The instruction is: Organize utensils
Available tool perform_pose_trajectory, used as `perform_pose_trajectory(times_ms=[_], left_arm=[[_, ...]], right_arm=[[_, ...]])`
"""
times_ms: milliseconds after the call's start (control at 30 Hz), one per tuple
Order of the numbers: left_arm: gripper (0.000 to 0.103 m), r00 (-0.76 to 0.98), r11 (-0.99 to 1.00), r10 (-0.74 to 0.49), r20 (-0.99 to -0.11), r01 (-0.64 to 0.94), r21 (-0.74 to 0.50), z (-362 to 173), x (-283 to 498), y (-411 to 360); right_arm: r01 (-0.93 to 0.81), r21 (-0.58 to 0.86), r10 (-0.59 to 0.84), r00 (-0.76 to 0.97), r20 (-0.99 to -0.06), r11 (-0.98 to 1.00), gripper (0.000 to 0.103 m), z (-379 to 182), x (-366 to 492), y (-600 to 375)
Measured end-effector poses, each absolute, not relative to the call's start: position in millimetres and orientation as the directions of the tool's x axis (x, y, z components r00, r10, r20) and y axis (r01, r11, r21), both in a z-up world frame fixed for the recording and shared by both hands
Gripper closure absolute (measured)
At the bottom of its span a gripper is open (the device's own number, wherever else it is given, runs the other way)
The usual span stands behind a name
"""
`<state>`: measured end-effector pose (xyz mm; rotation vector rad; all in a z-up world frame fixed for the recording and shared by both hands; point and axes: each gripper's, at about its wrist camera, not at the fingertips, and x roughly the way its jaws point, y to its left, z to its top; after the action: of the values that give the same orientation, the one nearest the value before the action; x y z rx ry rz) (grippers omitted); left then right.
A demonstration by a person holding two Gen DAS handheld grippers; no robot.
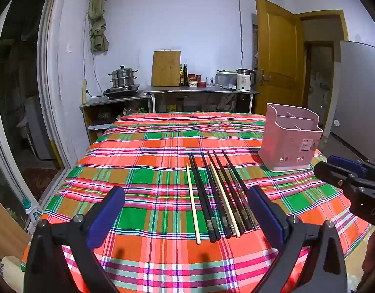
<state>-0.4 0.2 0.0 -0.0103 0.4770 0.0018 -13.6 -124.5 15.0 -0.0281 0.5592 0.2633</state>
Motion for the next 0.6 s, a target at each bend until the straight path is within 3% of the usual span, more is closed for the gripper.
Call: perform_pose_trajectory(times_ms=[600], left_arm=[[0.001, 0.888, 1.000, 0.001, -0.460, -0.010, -0.018, -2.2, 2.1, 2.8]], right_arm=[[-0.256, 0.054, 0.245, 0.812, -0.530, 0.965, 0.062, 13.2, -12.0, -125.0]])
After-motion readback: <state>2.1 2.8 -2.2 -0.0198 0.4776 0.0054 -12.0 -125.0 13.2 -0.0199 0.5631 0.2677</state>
